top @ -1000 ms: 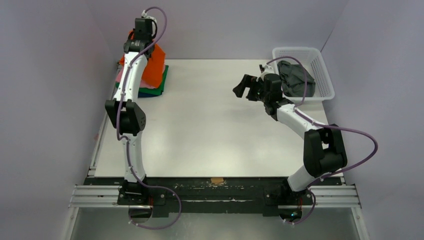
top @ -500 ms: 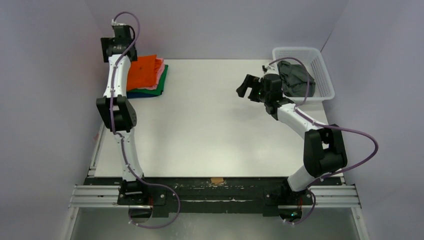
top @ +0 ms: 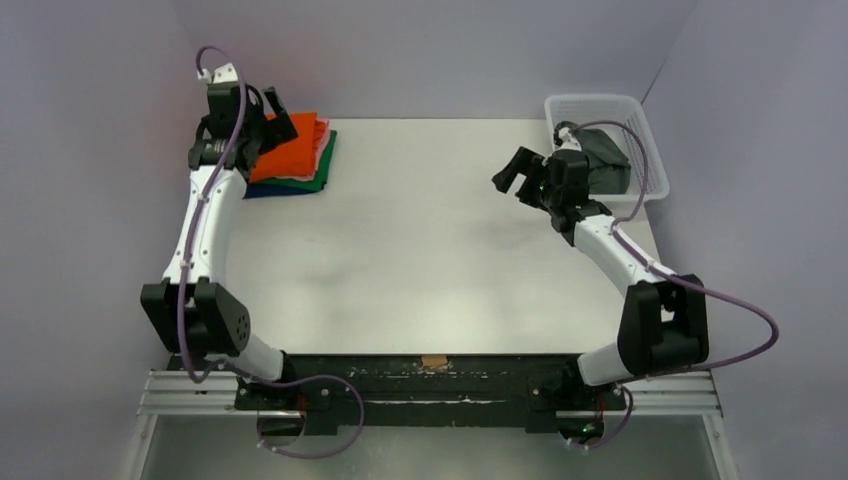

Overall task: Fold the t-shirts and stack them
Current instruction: Reset both arms

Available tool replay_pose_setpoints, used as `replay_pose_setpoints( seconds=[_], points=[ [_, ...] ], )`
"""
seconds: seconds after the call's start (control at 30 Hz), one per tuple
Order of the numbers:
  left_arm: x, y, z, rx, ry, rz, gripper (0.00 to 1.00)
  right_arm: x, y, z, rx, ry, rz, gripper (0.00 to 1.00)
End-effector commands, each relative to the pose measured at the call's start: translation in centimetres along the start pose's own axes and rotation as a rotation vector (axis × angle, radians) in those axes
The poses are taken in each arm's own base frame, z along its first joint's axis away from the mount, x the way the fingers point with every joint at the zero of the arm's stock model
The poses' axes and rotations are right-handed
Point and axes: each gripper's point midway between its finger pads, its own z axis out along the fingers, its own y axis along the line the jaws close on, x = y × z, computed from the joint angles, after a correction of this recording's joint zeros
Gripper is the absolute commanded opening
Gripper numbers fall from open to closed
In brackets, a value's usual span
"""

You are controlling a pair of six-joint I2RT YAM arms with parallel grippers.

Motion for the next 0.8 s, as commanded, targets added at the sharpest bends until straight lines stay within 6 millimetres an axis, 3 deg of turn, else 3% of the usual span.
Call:
replay_pose_setpoints(
  seconds=[0.0, 0.13, 0.23, 0.33, 0.43, 0.5, 0.77],
  points=[
    [6.9, -5.4, -4.1, 0.222, 0.060, -0.079, 1.00, -1.8, 0.0, -3.3, 0.024, -0.112, -0.017, 0.99],
    [14.5, -6.5, -7.8, 0.304, 0.130, -0.042, 1.00, -2.0, -2.4, -5.5, 0.127, -0.186, -0.036, 0.99],
    [19.8, -3.6, -9.2, 0.241, 0.192, -0.031, 1.00, -1.9, -2.7, -7.2, 0.131, -0.222, -0.040, 0.99],
    [23.0, -0.6, -10.4, 0.184, 0.223, -0.025, 1.00, -1.6, -3.0, -9.0, 0.114, -0.279, -0.039, 0.99],
    [23.6, 1.0, -11.3, 0.165, 0.197, 0.010, 1.00, -1.6, -3.3, -10.3, 0.103, -0.334, -0.042, 0.99],
    [23.0, 2.2, -12.0, 0.129, 0.161, 0.011, 1.00, -1.8, -3.4, -11.0, 0.115, -0.352, -0.051, 0.99],
    [22.1, 2.8, -13.9, 0.185, 0.055, -0.010, 1.00, -2.4, -4.0, -11.5, 0.128, -0.408, -0.127, 0.99]
  ],
)
